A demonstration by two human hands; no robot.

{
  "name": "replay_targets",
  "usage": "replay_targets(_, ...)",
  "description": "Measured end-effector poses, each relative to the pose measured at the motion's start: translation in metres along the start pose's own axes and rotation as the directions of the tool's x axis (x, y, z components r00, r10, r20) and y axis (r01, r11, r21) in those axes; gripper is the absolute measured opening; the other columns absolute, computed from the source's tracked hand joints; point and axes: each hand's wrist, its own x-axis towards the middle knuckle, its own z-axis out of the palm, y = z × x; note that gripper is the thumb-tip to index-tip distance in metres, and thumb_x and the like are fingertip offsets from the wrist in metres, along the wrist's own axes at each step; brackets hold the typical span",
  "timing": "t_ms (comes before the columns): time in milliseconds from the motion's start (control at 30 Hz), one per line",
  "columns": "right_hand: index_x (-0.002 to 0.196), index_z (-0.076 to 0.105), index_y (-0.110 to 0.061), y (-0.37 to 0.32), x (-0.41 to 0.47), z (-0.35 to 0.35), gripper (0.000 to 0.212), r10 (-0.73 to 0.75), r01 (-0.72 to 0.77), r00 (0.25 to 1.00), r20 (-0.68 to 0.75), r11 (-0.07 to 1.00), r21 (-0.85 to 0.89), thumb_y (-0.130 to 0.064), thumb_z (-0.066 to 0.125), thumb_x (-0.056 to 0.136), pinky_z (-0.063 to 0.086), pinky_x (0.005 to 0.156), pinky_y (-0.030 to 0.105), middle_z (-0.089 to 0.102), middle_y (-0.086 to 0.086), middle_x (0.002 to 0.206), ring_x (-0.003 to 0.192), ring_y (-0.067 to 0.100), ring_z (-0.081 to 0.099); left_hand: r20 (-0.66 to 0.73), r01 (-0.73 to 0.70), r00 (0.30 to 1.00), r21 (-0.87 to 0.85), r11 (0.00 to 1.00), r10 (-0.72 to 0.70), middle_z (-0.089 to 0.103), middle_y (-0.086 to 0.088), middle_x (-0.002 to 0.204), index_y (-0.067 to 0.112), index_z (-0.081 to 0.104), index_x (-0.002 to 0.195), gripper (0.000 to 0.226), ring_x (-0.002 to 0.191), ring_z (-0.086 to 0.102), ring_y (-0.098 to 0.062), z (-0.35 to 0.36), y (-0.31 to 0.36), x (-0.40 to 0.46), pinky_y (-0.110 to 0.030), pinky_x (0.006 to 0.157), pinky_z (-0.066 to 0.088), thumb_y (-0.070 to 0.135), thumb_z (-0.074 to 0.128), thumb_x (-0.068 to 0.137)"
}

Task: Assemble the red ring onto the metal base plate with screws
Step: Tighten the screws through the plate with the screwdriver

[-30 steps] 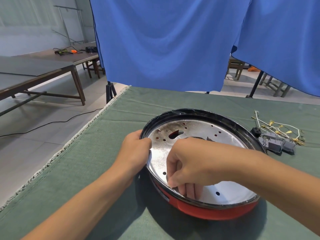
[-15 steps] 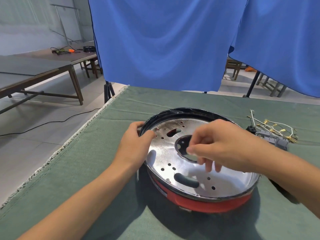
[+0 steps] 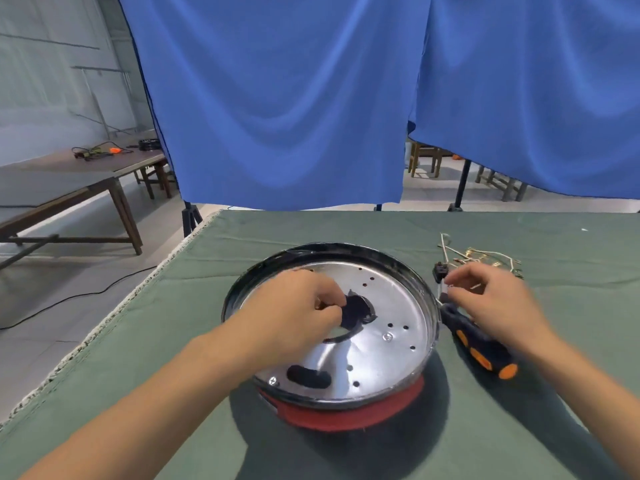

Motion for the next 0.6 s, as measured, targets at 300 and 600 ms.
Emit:
replay_targets(300, 0.081, 0.064, -0.019, 0.011, 0.001, 0.008, 0.009, 0.118, -0.064, 0.980, 0.158, 0.950, -0.307, -0.023, 0.066, 0.073, 0.046, 0.065, 0.031, 0.068, 0.004, 0.083, 0.079, 0.025, 0.060, 0.149, -0.014, 0.989, -0.014, 1.000, 0.016, 0.068, 0.012, 0.075, 0.022, 0.073, 0.097, 0.019, 0.059, 0.055, 0.002, 0.021, 0.020, 0.025, -0.014, 0.056, 0.042, 0.017, 0.056, 0.089)
replay_targets(600, 0.078, 0.072, -0.040, -0.042, -0.014, -0.040, 0.031, -0.332, 0.254, 0.929, 0.161, 0.893, 0.372, -0.010, 0.068, 0.082, 0.045, 0.062, 0.022, 0.071, 0.000, 0.075, 0.059, 0.012, 0.053, -0.256, -0.221, 0.867, 0.572, 0.790, 0.428, 0.053, 0.006, 0.089, 0.037, 0.032, 0.145, 0.052, 0.068, 0.058, -0.024, 0.012, 0.047, 0.033, -0.029, 0.049, 0.032, 0.040, 0.048, 0.096)
